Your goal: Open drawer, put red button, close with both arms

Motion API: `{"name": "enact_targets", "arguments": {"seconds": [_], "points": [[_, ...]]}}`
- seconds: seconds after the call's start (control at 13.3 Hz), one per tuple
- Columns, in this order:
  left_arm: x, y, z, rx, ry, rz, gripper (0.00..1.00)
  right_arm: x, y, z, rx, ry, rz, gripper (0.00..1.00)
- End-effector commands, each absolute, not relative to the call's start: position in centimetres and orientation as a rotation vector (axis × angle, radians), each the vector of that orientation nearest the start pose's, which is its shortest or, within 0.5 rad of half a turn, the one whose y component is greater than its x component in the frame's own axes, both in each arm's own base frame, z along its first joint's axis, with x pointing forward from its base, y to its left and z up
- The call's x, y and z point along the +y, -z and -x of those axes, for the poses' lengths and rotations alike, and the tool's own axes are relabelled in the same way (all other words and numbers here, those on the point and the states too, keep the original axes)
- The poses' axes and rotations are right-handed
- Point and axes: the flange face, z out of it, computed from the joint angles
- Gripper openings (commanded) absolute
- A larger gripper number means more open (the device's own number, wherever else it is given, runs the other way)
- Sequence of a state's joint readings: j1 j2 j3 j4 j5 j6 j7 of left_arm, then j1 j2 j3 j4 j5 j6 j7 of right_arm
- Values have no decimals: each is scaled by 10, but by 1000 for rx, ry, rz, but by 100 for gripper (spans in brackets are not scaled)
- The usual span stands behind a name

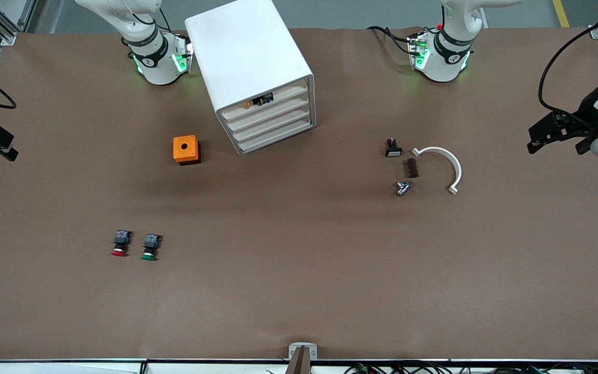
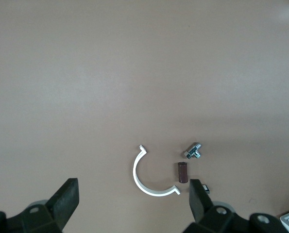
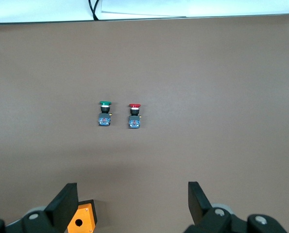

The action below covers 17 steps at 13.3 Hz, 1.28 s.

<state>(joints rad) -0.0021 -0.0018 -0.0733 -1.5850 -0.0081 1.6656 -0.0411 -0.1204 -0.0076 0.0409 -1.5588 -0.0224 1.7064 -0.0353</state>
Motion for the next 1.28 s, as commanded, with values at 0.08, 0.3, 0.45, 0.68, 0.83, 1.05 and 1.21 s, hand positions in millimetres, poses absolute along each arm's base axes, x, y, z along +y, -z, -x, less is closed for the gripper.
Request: {"name": "enact_targets", "arguments": {"seconds": [0.08, 0.3, 0.45, 0.68, 0.83, 1.05, 1.21], "points": [[-43, -632, -562, 39, 121, 3141, 100, -50, -652, -562, 81, 258, 3148, 100], [-41, -632, -562, 36, 120, 3144, 100, -51, -651, -563, 84, 253, 3141, 100], [-37, -629, -563, 24, 113, 3144, 100, -53, -651, -563, 92, 260, 3139, 100], [-40, -599, -576, 19, 27, 3147, 100, -45, -632, -574, 61, 208, 3139, 100], [-47, -571, -582, 19, -70, 3145, 100, -41, -603, -590, 42, 143, 3137, 100], [-78, -528, -594, -1, -186, 3141, 100, -47, -547, -620, 58, 71, 3130, 100], [-113, -501, -597, -25, -260, 3133, 100, -52, -506, -635, 66, -2, 3124, 100]]}}
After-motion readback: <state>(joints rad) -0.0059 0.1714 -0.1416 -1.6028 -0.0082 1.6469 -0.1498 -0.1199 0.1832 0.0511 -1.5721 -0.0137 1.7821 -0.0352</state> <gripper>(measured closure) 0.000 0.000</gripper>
